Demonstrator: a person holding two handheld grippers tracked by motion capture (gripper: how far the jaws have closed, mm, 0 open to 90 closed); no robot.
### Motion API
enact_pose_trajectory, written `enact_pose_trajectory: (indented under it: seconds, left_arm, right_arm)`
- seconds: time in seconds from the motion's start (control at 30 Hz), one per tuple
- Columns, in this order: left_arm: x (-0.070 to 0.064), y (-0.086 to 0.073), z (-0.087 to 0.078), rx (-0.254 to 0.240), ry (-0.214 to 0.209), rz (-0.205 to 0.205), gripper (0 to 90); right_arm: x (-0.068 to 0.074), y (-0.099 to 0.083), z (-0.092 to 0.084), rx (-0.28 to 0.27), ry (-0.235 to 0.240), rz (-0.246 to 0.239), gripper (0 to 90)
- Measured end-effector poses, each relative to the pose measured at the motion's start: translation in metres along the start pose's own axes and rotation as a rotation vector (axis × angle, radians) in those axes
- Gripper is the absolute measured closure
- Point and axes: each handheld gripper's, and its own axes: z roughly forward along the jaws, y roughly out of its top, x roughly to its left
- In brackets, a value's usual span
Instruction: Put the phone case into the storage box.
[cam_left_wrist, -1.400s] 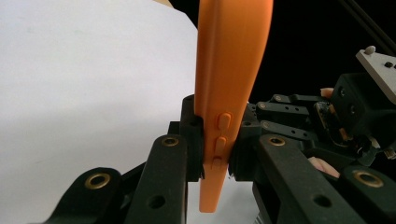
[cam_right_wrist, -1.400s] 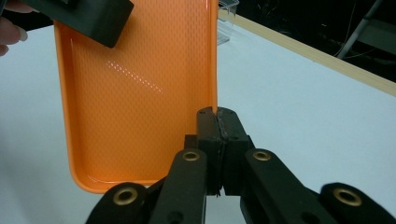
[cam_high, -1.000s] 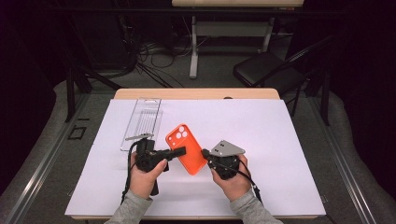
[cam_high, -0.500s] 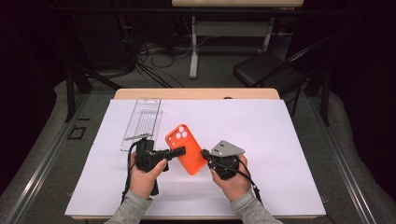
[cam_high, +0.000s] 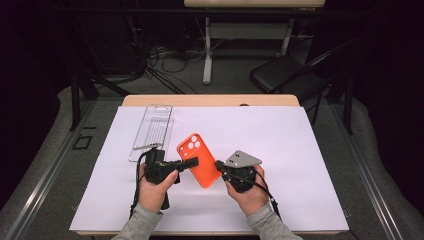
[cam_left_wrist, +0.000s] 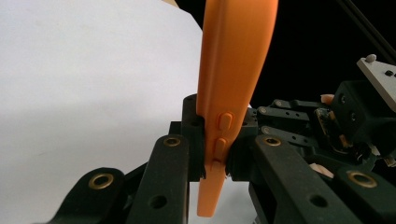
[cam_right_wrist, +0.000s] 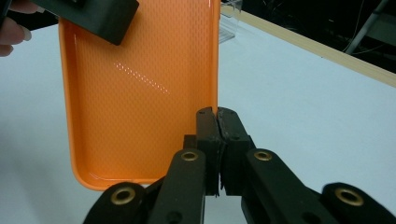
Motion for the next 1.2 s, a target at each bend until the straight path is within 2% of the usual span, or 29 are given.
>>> enact_pose_trajectory:
  seconds: [0.43,0.9,1.2]
  left_arm:
    - [0.003,0.000,0.000,-0.002,-0.004,-0.013,81.3]
    - [0.007,0.000,0.000,-0.001,-0.009,-0.033,81.2]
    - [0.011,0.000,0.000,-0.005,0.004,-0.043,81.0]
  right_arm:
    - [0.000,0.000,0.001,-0.003,0.006,-0.001,86.5]
    - [0.002,0.000,0.000,-0.015,0.016,0.002,80.1]
    - [0.003,0.002,-0.001,-0.027,0.023,-0.003,74.9]
